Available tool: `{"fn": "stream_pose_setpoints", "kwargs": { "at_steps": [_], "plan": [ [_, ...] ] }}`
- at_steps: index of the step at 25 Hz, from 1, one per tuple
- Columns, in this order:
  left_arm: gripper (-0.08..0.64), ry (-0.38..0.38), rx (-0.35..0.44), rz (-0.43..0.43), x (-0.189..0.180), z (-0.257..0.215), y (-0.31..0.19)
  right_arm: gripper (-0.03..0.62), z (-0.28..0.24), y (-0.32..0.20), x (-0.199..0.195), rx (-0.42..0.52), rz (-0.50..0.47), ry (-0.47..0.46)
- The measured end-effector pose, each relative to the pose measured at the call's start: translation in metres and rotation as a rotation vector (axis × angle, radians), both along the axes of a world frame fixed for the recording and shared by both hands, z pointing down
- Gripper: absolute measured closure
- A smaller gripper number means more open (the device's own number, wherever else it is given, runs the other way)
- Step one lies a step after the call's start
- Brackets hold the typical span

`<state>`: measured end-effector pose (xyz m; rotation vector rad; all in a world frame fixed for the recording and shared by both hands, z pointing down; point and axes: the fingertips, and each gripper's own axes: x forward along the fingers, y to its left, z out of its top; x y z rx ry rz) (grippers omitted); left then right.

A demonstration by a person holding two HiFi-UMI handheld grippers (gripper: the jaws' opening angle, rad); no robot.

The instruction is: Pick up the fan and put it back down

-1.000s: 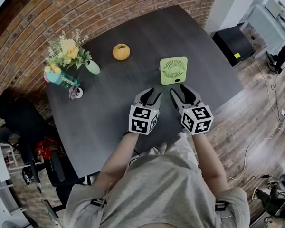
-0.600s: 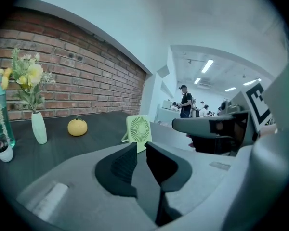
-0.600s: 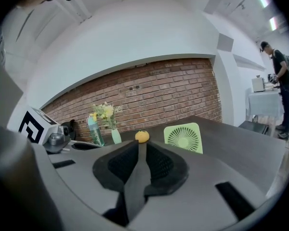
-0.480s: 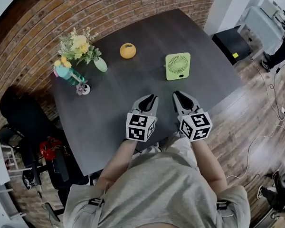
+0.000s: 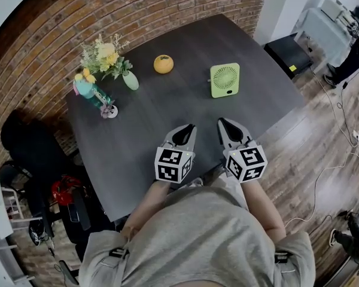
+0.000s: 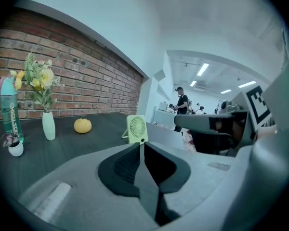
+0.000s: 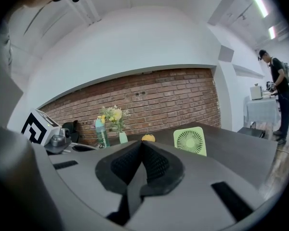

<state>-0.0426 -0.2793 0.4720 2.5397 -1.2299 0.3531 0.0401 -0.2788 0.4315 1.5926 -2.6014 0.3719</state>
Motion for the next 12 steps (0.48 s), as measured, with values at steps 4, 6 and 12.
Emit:
{"fn": "stream_pose_setpoints", "kwargs": {
  "at_steps": [4, 6, 12],
  "plan": [
    [0.523, 0.018, 0.004, 0.016, -0.003, -0.004, 0.007, 0.589, -0.002, 0.009, -0.005, 0.006, 0.008, 0.002],
    [0.525, 0.024, 0.005, 0.023, -0.002, -0.006, 0.009, 0.589, -0.002, 0.012, -0.005, 0.005, 0.011, 0.005],
    [0.526, 0.032, 0.016, 0.038, -0.002, -0.010, 0.011, 0.591, 0.001, 0.018, -0.010, -0.007, 0.006, 0.033]
  ]
}}
